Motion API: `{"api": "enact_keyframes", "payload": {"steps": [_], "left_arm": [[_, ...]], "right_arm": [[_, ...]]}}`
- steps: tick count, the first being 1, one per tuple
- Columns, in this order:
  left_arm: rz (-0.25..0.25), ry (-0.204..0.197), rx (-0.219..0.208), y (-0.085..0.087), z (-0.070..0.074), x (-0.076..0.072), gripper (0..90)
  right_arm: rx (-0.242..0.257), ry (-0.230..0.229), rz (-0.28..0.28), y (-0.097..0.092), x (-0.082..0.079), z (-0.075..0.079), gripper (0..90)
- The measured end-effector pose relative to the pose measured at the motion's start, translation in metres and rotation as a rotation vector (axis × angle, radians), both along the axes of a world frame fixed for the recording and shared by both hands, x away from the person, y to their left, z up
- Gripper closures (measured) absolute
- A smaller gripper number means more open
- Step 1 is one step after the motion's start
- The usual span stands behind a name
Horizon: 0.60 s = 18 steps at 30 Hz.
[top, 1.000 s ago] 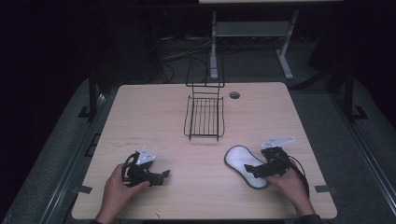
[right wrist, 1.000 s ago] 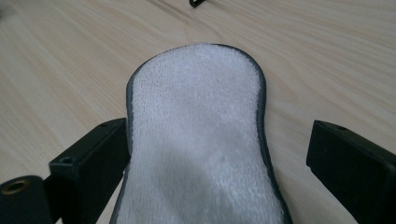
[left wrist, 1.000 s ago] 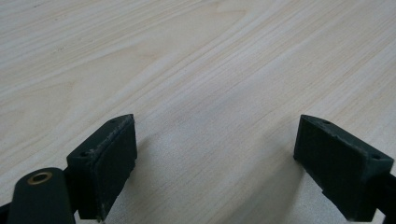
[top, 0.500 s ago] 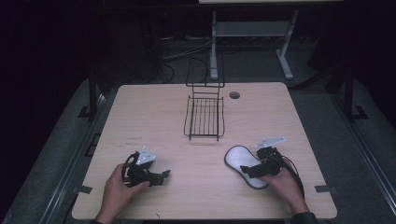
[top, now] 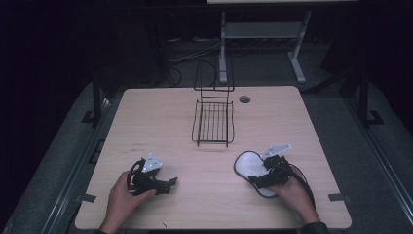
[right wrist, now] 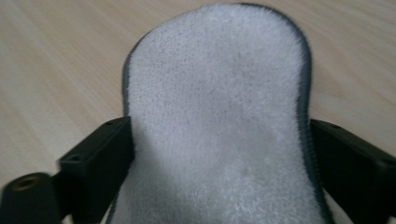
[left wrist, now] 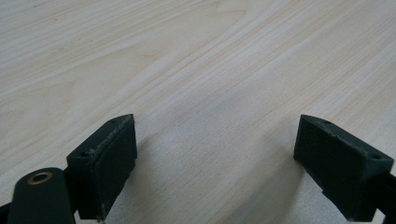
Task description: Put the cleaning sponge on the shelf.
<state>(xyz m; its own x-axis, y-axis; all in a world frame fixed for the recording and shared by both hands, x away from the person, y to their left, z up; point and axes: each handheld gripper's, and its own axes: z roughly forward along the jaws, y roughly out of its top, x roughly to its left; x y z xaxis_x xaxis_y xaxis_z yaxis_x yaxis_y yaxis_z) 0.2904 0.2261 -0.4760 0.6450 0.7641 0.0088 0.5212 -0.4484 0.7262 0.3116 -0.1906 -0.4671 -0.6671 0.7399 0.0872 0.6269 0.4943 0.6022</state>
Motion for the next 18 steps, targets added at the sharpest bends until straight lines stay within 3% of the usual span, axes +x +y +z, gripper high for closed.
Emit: {"api": "enact_keyframes", "payload": {"steps": [13,18], "left_arm": [[0.0,0.0,0.0,0.0,0.0,0.0,12.4],[0.0,0.0,0.0,0.0,0.0,0.0,12.5]], "right_arm": [[-0.005,0.002,0.024,-0.0002,0.0002,0.0025,17.2],[-0.017,-0.023,0.03,-0.0019,-0.0021,0.008,22.0]]}}
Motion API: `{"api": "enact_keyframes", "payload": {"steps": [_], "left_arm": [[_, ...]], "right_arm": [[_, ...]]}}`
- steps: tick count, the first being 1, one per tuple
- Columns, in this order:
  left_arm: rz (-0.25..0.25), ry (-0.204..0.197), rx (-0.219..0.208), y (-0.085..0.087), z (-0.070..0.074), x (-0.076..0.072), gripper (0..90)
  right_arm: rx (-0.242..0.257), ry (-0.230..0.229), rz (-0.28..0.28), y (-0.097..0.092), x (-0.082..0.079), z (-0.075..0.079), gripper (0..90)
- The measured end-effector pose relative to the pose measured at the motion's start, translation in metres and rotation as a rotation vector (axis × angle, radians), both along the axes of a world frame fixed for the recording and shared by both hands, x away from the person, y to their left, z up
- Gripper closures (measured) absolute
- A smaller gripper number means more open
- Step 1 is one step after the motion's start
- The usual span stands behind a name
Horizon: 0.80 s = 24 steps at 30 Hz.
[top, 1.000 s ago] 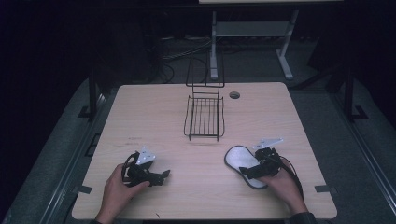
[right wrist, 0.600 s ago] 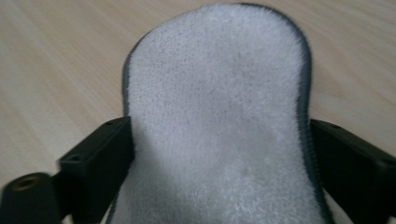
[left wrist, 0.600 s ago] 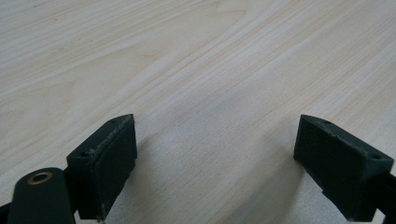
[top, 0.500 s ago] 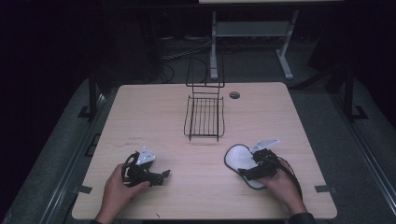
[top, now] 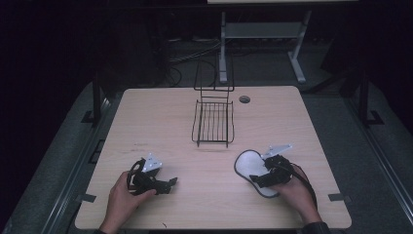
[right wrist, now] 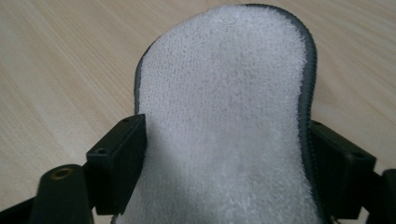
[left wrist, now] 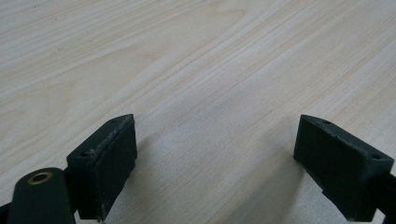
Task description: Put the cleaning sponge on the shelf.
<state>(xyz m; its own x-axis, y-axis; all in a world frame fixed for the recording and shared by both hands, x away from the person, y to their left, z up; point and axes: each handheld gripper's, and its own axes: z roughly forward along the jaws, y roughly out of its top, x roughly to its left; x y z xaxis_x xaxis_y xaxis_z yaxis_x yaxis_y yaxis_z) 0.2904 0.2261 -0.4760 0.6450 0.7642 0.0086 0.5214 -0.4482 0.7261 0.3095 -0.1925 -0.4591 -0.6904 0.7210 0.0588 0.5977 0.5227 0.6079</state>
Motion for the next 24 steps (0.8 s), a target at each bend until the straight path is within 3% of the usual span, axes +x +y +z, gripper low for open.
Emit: {"api": "enact_keyframes", "payload": {"steps": [4,13,24], "left_arm": [[0.0,0.0,0.0,0.0,0.0,0.0,12.4],[0.0,0.0,0.0,0.0,0.0,0.0,12.4],[0.0,0.0,0.0,0.0,0.0,0.0,12.5]], "right_arm": [[0.011,-0.014,0.0,-0.003,-0.001,0.004,26.8],[0.088,-0.035,-0.006,-0.013,-0.004,0.018,48.5],[0.144,-0.038,-0.003,-0.018,-0.006,0.026,59.9]]}}
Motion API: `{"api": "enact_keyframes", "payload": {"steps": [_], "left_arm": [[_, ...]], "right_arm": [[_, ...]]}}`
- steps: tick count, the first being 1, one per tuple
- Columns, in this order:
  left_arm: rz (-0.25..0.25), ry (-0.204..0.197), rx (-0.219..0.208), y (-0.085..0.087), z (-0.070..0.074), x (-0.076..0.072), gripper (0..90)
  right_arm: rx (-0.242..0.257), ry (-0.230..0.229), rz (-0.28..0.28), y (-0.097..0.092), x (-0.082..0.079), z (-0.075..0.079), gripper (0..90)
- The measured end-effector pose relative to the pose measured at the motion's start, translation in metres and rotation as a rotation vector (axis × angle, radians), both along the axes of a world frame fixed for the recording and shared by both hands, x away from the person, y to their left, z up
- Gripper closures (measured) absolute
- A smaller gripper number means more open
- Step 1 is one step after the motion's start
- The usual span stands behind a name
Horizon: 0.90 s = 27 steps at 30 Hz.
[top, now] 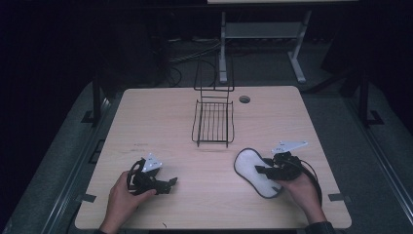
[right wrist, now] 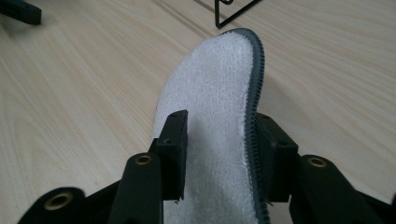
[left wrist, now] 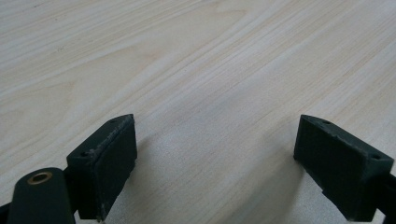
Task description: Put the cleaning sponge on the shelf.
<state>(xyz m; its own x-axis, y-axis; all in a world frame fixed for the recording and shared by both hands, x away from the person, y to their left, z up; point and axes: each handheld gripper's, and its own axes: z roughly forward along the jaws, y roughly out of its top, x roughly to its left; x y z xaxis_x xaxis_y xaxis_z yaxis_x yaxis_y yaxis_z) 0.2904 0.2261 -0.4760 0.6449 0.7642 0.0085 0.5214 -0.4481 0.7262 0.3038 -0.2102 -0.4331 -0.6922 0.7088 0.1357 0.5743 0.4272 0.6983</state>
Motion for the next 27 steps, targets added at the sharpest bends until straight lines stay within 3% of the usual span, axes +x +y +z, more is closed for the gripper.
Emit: {"api": "enact_keyframes", "payload": {"steps": [16,22,27], "left_arm": [[0.0,0.0,0.0,0.0,0.0,0.0,12.4],[0.0,0.0,0.0,0.0,0.0,0.0,12.4],[0.0,0.0,0.0,0.0,0.0,0.0,12.4]], "right_arm": [[0.085,-0.006,0.02,-0.003,-0.001,0.009,70.9],[0.109,0.005,0.022,-0.004,-0.003,0.015,79.6],[0.134,0.009,0.027,-0.007,-0.002,0.016,80.3]]}}
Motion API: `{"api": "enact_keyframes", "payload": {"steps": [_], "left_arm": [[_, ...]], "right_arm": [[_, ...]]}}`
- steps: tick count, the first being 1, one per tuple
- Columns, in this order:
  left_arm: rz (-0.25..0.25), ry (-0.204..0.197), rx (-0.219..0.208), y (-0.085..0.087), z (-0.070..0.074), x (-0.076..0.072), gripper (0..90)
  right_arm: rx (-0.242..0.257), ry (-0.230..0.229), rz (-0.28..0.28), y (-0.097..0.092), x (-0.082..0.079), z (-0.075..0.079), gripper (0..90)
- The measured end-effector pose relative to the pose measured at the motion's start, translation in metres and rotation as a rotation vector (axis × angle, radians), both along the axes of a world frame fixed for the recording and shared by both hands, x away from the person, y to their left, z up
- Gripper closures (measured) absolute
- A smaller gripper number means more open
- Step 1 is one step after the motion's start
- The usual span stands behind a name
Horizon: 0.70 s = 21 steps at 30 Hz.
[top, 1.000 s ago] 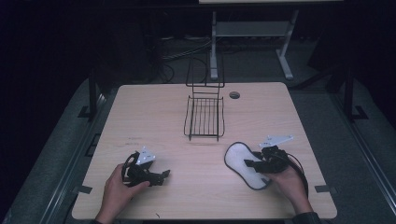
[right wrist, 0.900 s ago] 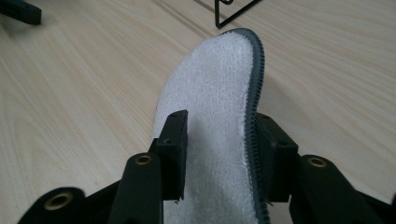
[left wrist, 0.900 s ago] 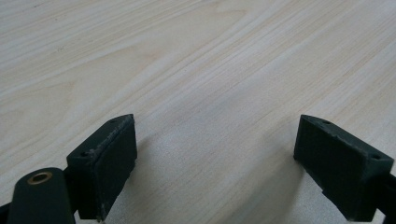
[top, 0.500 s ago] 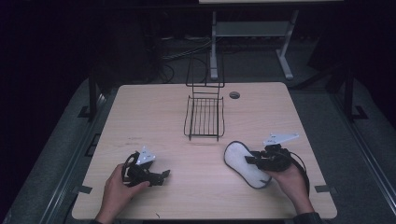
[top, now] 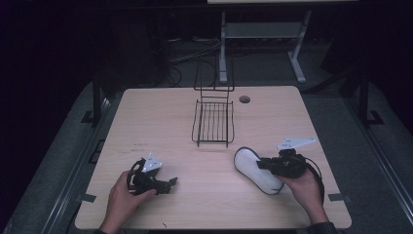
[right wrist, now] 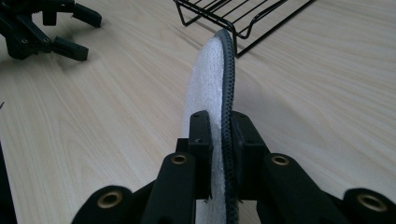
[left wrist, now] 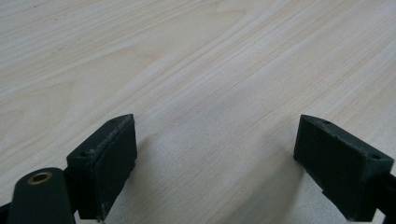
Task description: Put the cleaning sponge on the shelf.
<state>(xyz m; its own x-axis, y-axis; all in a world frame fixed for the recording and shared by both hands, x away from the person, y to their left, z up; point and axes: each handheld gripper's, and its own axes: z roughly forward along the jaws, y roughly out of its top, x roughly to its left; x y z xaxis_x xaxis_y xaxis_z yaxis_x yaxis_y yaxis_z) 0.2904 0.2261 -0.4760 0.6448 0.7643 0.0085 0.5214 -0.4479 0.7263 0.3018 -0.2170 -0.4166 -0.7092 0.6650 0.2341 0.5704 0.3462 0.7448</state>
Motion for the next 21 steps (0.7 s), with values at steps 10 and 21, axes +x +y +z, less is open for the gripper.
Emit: {"api": "enact_keyframes", "payload": {"steps": [10,21], "left_arm": [[0.0,0.0,-0.001,0.0,0.0,0.0,12.4],[0.003,-0.001,-0.004,0.0,0.0,0.0,12.4]], "right_arm": [[0.042,-0.029,-0.004,-0.005,0.003,0.007,80.2],[0.079,-0.075,-0.007,-0.005,0.011,0.021,80.1]]}}
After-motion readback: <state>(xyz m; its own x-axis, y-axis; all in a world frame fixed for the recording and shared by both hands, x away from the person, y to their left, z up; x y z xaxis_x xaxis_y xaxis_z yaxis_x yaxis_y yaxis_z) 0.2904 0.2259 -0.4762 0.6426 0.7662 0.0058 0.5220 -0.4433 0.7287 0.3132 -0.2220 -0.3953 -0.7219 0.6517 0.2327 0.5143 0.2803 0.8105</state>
